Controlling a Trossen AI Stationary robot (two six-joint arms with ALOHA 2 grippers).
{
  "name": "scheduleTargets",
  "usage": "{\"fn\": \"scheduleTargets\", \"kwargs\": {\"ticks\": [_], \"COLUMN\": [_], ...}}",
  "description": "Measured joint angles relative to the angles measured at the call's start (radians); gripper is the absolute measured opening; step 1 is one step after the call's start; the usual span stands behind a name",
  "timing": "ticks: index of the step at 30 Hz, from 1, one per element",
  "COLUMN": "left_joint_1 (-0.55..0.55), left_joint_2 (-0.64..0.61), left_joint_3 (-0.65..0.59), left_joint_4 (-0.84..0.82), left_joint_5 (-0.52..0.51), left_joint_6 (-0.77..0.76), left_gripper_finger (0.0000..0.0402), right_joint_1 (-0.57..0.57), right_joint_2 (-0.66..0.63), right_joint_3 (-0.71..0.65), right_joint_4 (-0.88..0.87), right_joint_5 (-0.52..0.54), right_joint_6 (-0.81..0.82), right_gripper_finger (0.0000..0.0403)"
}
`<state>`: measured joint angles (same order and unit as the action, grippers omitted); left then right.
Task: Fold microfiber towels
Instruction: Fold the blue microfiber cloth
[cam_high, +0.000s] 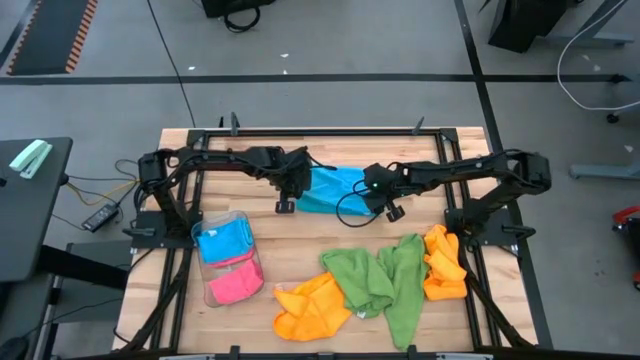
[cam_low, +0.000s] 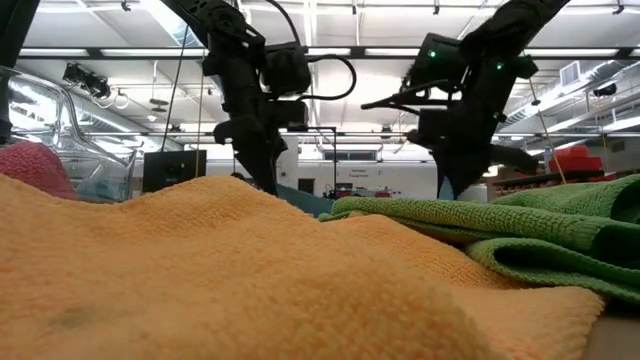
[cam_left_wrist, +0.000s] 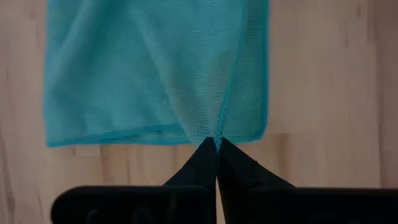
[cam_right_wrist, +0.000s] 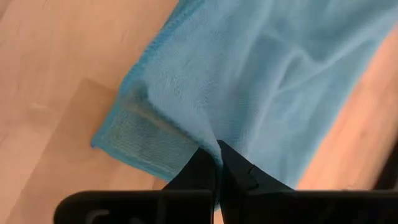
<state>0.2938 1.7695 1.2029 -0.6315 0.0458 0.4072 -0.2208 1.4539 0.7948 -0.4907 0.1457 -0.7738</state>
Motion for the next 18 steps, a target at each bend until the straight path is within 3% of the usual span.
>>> {"fn": "scheduleTargets", "kwargs": {"ticks": [8, 13, 18], "left_joint_1": [-0.052, -0.065, -0.068], "left_joint_2": [0.000, 0.000, 0.015], "left_joint_3": [0.000, 0.000, 0.000], "left_joint_4": [0.000, 0.005, 0.025], "left_joint_5": [0.004, 0.006, 0.003], "left_joint_6": [0.002, -0.003, -0.019], "left_gripper_finger": [0.0037, 0.0028, 0.0028], "right_joint_1": [0.002, 0.001, 0.001], "right_joint_2": [0.018, 0.018, 0.018], "right_joint_3": [0.000, 0.000, 0.000], "right_joint_4": [-0.037, -0.069, -0.081], "right_joint_5": [-0.031, -0.032, -0.032], "right_joint_6": [0.000, -0.008, 0.005], "right_gripper_finger": [0.0007, 0.0008, 0.0043]}}
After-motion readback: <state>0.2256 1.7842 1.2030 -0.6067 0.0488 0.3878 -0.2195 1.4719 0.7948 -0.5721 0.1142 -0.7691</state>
